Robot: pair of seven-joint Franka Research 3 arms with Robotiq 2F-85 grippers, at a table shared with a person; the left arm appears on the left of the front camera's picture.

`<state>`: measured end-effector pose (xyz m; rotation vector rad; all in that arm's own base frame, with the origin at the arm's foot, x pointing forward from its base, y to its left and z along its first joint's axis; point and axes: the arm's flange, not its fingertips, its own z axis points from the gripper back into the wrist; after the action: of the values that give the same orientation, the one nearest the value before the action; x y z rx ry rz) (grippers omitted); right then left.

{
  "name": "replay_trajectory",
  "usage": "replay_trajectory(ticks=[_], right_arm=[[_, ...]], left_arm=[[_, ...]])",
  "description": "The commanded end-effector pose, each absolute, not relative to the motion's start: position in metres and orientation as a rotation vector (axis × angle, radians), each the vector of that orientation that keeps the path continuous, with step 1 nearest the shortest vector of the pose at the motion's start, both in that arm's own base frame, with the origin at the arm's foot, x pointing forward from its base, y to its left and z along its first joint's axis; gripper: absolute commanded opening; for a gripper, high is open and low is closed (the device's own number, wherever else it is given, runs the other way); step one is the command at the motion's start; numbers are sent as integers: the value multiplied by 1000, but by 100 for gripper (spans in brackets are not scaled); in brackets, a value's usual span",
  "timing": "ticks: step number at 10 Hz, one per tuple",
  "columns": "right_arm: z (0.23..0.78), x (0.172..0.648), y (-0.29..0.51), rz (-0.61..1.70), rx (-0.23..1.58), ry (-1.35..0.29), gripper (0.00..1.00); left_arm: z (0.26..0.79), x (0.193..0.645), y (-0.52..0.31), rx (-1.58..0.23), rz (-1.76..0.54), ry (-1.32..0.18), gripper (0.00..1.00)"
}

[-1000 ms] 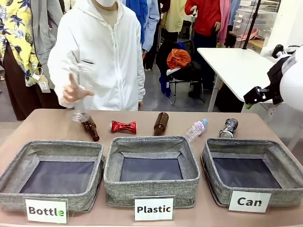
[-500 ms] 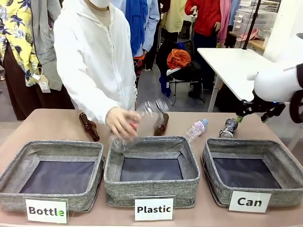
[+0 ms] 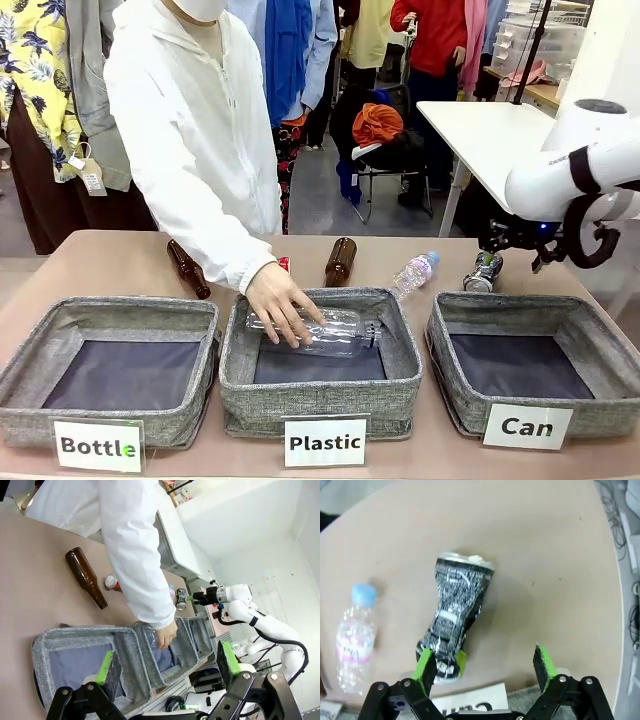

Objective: Sort the can waste into the basket.
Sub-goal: Pick up the can waste from the table and place it in the right Fabric basket.

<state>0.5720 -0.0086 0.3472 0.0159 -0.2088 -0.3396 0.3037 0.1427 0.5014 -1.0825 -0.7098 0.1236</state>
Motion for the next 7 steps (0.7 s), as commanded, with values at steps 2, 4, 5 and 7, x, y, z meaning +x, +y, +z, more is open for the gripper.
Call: replay_trajectory(ticks=[2, 4, 5, 7], right_arm=[[335, 582, 6, -487, 4, -221, 100], [333, 584, 10, -531, 14, -196, 100], [335, 585, 11, -554, 3, -193, 100], [335, 588, 17, -580, -27, -217, 100]], left_arm=[[501, 305, 143, -1093, 104, -733, 100], [501, 305, 143, -1093, 104, -733, 100], [501, 305, 143, -1093, 104, -733, 100], [501, 305, 143, -1093, 104, -733, 100]])
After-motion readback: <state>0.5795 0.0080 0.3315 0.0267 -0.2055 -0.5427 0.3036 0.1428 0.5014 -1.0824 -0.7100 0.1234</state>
